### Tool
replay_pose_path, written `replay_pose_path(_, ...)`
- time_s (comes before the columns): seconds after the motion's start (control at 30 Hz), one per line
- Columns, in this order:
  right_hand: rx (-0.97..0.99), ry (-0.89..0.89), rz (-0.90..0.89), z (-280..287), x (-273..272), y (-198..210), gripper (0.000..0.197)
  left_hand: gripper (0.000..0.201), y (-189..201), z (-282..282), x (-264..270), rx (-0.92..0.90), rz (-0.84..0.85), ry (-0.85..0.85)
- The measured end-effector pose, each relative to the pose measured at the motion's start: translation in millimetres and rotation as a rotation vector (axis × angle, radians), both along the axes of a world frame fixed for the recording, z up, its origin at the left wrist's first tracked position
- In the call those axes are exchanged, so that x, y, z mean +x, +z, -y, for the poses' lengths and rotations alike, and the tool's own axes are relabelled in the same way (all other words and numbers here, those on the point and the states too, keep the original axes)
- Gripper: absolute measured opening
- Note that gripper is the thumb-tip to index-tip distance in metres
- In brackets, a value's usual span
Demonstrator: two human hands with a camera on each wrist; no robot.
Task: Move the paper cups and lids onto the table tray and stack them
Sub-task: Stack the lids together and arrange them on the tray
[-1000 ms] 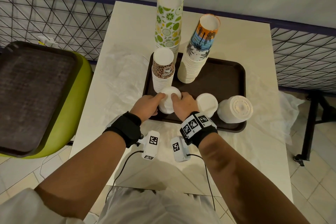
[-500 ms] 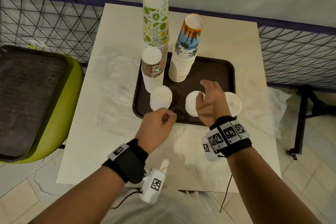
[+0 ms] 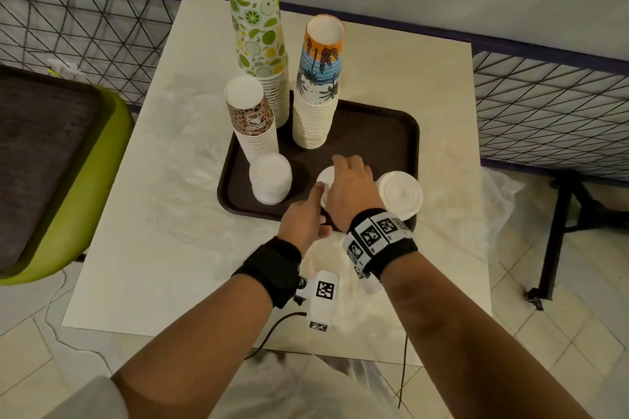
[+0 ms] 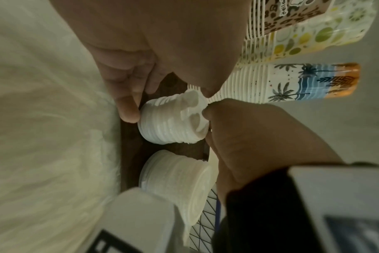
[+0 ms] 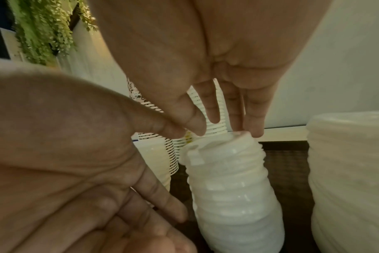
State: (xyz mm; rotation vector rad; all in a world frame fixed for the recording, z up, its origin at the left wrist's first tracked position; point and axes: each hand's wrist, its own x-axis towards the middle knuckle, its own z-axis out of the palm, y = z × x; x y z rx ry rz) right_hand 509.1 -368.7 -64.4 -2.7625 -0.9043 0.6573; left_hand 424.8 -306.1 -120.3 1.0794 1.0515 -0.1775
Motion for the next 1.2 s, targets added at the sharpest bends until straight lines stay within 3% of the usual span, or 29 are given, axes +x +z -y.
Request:
replay_pose_path(0.07, 0.001, 0.023, 0.037, 4, 1, -2, 0.069, 0.069, -4, 3, 1, -0.005, -0.023, 0.028)
replay_pose_path(0.17, -0.042, 0.047, 0.064, 8, 1, -6, 0.07, 0.063, -2, 8, 1, 0.041, 0.02, 0.036)
replay_pose_path(0.33, -0.074, -0.067, -0.127, 5, 2, -6, 0.076, 0.047, -3, 9, 5, 0.017, 0.045, 0.108)
replay_pose_path(0.63, 0.129, -0.438, -0.448, 3, -3, -12, 0.074, 0.022, -6, 6, 6, 0.032, 0.062, 0.099)
replay_pose_path(0.83, 0.107, -0.409, -0.385, 1, -1, -15, 0.045, 0.024, 0, 0, 5, -0.067, 0.072, 0.134)
replay_pose_path(0.97, 0.14, -0.436, -0.392, -5, 2, -17, 0.049, 0.02, 3, -2, 7, -0.004, 0.064, 0.119)
replay_pose_path(1.1, 0.154, -0.512, -0.467, -12, -2, -20, 0.046, 0.05, -3, -4, 5, 0.18, 0.047, 0.084)
replay_pose_path(1.2, 0.14, -0.489, -0.49, -15, -2, -19, 0.052, 0.054, -3, -3, 2, 0.215, 0.028, 0.056)
